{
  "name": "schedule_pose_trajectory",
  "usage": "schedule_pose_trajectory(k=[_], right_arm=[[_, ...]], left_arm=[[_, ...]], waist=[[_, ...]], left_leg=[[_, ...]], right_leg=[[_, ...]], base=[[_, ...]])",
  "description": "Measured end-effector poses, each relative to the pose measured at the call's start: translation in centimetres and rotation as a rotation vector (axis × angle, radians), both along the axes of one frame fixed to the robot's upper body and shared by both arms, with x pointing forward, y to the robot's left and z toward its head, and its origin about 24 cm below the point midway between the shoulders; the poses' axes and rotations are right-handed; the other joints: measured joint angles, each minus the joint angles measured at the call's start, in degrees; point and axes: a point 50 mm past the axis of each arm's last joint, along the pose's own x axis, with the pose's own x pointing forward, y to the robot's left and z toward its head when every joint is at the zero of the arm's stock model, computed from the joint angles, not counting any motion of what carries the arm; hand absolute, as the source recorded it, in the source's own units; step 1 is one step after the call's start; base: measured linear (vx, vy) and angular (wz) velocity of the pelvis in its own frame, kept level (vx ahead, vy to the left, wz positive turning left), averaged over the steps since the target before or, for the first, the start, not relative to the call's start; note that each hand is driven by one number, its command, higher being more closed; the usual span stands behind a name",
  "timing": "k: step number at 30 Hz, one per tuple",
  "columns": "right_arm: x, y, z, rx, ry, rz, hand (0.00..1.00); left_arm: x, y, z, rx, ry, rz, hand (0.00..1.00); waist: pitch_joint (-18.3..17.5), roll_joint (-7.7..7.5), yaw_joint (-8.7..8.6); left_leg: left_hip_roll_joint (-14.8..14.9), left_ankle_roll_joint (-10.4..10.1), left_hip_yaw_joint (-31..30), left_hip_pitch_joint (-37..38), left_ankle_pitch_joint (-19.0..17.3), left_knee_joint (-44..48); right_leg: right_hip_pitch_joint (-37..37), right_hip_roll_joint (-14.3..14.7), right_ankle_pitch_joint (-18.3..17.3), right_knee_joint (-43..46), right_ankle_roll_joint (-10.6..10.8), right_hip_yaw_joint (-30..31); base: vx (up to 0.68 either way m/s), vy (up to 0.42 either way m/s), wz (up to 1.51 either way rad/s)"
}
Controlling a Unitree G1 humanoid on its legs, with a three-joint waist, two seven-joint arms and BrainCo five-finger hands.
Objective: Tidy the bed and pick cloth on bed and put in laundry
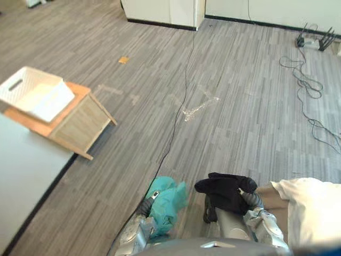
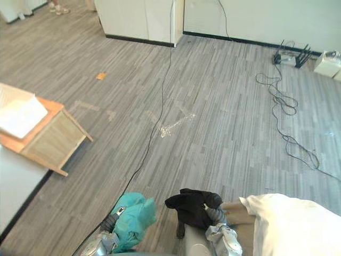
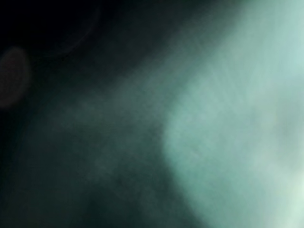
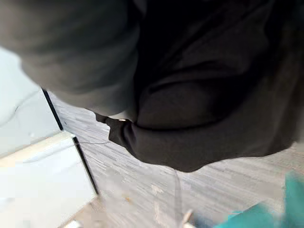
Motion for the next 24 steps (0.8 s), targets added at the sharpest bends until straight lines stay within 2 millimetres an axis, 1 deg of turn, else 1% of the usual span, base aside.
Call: schedule_pose_trajectory(k=[1, 2, 3, 4, 5, 6, 7, 8, 9, 10, 11, 12, 13, 14, 15, 16, 17, 18, 19, 20, 21, 22, 23, 24], right_arm=[[0.0, 0.3, -0.1, -0.017, 0.008, 0.031, 1.00], [0.1, 0.4, 0.0, -0.023, 0.005, 0.046, 1.00], [0.2, 0.4, 0.1, -0.023, 0.004, 0.047, 1.00], [0.5, 0.4, 0.4, -0.026, -0.008, 0.060, 1.00], [1.1, 0.7, 0.9, -0.021, -0.033, 0.072, 1.00], [1.5, 0.8, 1.1, -0.019, -0.048, 0.080, 1.00], [1.8, 1.0, 1.4, -0.017, -0.065, 0.088, 1.00], [2.1, 1.1, 1.9, -0.017, -0.090, 0.094, 1.00], [2.1, 1.1, 2.2, -0.017, -0.110, 0.093, 1.00], [2.2, 1.3, 2.4, -0.013, -0.121, 0.097, 1.00], [2.2, 1.4, 2.4, -0.012, -0.122, 0.099, 1.00], [1.8, 1.4, 2.4, -0.011, -0.116, 0.099, 1.00], [0.9, 1.4, 2.0, -0.008, -0.090, 0.092, 1.00], [0.5, 1.5, 1.7, -0.004, -0.072, 0.090, 1.00], [0.1, 2.0, 1.3, 0.006, -0.042, 0.097, 1.00], [-0.4, 2.0, 1.1, 0.005, -0.024, 0.091, 1.00], [-0.5, 2.2, 1.1, 0.014, -0.018, 0.087, 1.00], [-0.6, 2.8, 0.9, 0.036, -0.004, 0.080, 1.00], [-0.7, 3.3, 0.8, 0.047, 0.000, 0.089, 1.00], [-0.7, 3.4, 0.8, 0.050, -0.001, 0.090, 1.00], [-0.7, 3.5, 0.8, 0.051, 0.000, 0.088, 1.00], [-0.8, 3.5, 0.7, 0.047, 0.004, 0.087, 1.00], [-0.9, 3.6, 0.8, 0.043, 0.002, 0.083, 1.00], [-0.9, 3.7, 0.9, 0.041, -0.008, 0.082, 1.00]], left_arm=[[0.0, 0.3, 0.3, 0.000, -0.024, 0.009, 1.00], [0.2, 0.4, 0.8, -0.001, -0.055, 0.013, 1.00], [0.2, 0.3, 0.9, -0.001, -0.060, 0.013, 1.00], [0.3, 0.3, 1.2, -0.003, -0.082, 0.015, 1.00], [0.3, 0.3, 1.4, -0.004, -0.095, 0.018, 1.00], [0.3, 0.3, 1.5, -0.005, -0.100, 0.020, 1.00], [0.3, 0.2, 1.6, -0.008, -0.102, 0.020, 1.00], [0.3, 0.0, 1.6, -0.015, -0.104, 0.023, 1.00], [0.4, -0.5, 1.6, -0.028, -0.105, 0.024, 1.00], [0.3, -1.0, 1.5, -0.035, -0.102, 0.011, 1.00], [0.3, -1.2, 1.5, -0.039, -0.100, 0.002, 1.00], [0.3, -1.7, 1.5, -0.056, -0.099, -0.004, 1.00], [0.2, -1.9, 1.5, -0.060, -0.097, -0.011, 1.00], [0.0, -1.9, 1.3, -0.058, -0.089, -0.009, 1.00], [0.2, -1.9, 1.3, -0.058, -0.087, -0.010, 1.00], [0.4, -2.0, 1.5, -0.061, -0.100, -0.010, 1.00], [0.4, -2.0, 1.5, -0.058, -0.106, -0.009, 1.00], [0.5, -1.7, 1.6, -0.050, -0.111, -0.010, 1.00], [0.4, -1.5, 1.5, -0.042, -0.107, -0.015, 1.00], [0.4, -1.7, 1.5, -0.044, -0.109, -0.020, 1.00], [0.4, -1.7, 1.5, -0.035, -0.105, -0.029, 1.00], [0.3, -1.7, 1.5, -0.019, -0.100, -0.035, 1.00], [0.4, -1.6, 1.6, -0.008, -0.102, -0.036, 1.00], [0.7, -1.5, 1.7, 0.004, -0.114, -0.037, 1.00]], waist=[[0.81, -1.36, 0.37], [0.98, -2.13, 1.70], [1.01, -2.21, 1.92], [1.14, -2.39, 2.82], [1.33, -2.71, 3.50], [1.46, -2.91, 3.81], [1.55, -3.14, 4.00], [1.42, -3.34, 4.09], [1.38, -3.16, 4.35], [1.45, -3.04, 4.84], [1.47, -3.08, 4.90], [1.39, -2.96, 4.72], [1.06, -3.06, 4.74], [0.62, -3.66, 4.74], [-1.09, -4.94, 4.52], [-1.39, -6.40, 4.68], [-1.40, -7.02, 4.78], [-1.41, -8.46, 4.67], [-1.44, -8.77, 4.59], [-1.37, -8.62, 4.43], [-1.38, -8.54, 3.85], [-1.42, -8.07, 2.61], [-1.45, -7.80, 2.09], [-1.45, -7.80, 1.18]], left_leg=[[0.09, 0.55, 1.01, -3.82, -0.96, 3.86], [-1.64, 0.58, 1.71, -8.00, -2.18, 2.17], [-2.07, 0.62, 1.76, -8.67, -2.48, 1.18], [-4.11, 1.10, 1.80, -10.89, -3.73, -5.80], [-6.56, 1.65, 3.02, -12.24, -4.17, -17.89], [-7.43, 1.84, 3.75, -12.26, -3.82, -24.09], [-8.77, 1.87, 4.77, -12.17, -2.80, -30.96], [-10.48, 1.86, 6.28, -12.03, 0.20, -40.60], [-11.71, 1.49, 8.14, -12.22, 4.47, -50.49], [-11.74, 1.67, 9.83, -13.24, 6.98, -54.21], [-11.55, 2.11, 10.95, -13.54, 7.65, -54.61], [-11.12, 3.44, 13.78, -13.49, 8.61, -54.69], [-10.81, 7.41, 16.50, -12.80, 11.98, -54.29], [-11.24, 10.58, 17.61, -12.26, 14.71, -53.91], [-13.92, 13.81, 17.71, -11.86, 13.27, -53.83], [-15.43, 14.98, 17.90, -10.82, 11.28, -53.73], [-16.04, 15.40, 17.68, -10.01, 10.30, -53.48], [-17.11, 15.75, 17.01, -7.70, 7.98, -52.33], [-17.44, 15.56, 15.47, -4.12, 5.08, -51.91], [-17.53, 15.31, 14.67, -1.96, 3.76, -51.99], [-17.73, 15.28, 12.48, 1.68, 1.80, -52.09], [-17.73, 15.31, 9.90, 4.84, 0.95, -52.73], [-17.69, 15.35, 8.52, 6.04, 0.75, -53.20], [-17.70, 15.25, 5.71, 7.85, 0.31, -53.87]], right_leg=[[4.19, 0.20, -0.76, -2.64, -0.15, 0.51], [8.34, 0.21, -1.24, -5.66, 0.06, 1.74], [8.83, 0.20, -1.26, -6.17, 0.09, 1.91], [11.34, 0.18, -1.41, -8.29, 0.78, 2.50], [13.98, 0.01, -2.01, -10.15, 1.59, 3.21], [14.84, -0.38, -2.26, -10.59, 1.90, 3.41], [15.80, -0.80, -2.41, -11.09, 2.11, 3.51], [17.23, -1.11, -2.70, -12.29, 2.61, 3.51], [19.00, -0.99, -2.98, -14.32, 3.07, 3.46], [20.93, -0.77, -3.73, -15.81, 4.15, 3.33], [22.05, -0.74, -4.55, -16.16, 4.55, 2.97], [24.48, -0.84, -6.83, -16.08, 5.65, 1.99], [26.60, -1.23, -9.61, -15.03, 7.11, 1.35], [27.13, -2.12, -11.05, -13.80, 8.22, 1.16], [25.60, -4.97, -12.64, -9.30, 10.44, 0.56], [23.05, -7.57, -13.00, -2.29, 12.58, 0.61], [22.25, -8.53, -12.66, 1.36, 13.24, 0.51], [20.12, -10.90, -10.26, 11.83, 15.54, 0.47], [16.03, -12.73, -2.73, 25.15, 15.39, 0.65], [13.72, -13.83, -0.28, 31.94, 14.73, 0.73], [9.77, -15.81, -1.61, 42.93, 13.59, 0.72], [5.93, -16.64, -3.68, 48.28, 12.17, 0.53], [3.96, -16.66, -4.44, 48.96, 11.74, 0.51], [0.08, -16.48, -5.72, 47.87, 11.45, 0.57]], base=[[0.57, -0.189, -0.26], [0.54, -0.187, -0.27], [0.49, -0.163, -0.42], [0.39, -0.094, -0.36], [0.39, -0.064, -0.35], [0.33, -0.018, -0.20], [0.36, 0.018, -0.03], [0.48, 0.045, 0.01], [0.58, 0.089, 0.02], [0.48, 0.102, 0.01], [0.50, 0.130, 0.11], [0.68, 0.185, 0.24], [0.58, 0.158, 0.31], [0.61, 0.173, 0.43], [0.65, 0.199, 0.35], [0.77, 0.249, 0.34], [0.76, 0.276, 0.28], [0.61, 0.237, 0.38], [0.62, 0.227, 0.41], [0.59, 0.191, 0.51], [0.55, 0.136, 0.78], [0.52, 0.103, 0.91], [0.50, 0.037, 1.09], [0.48, -0.031, 1.10]])
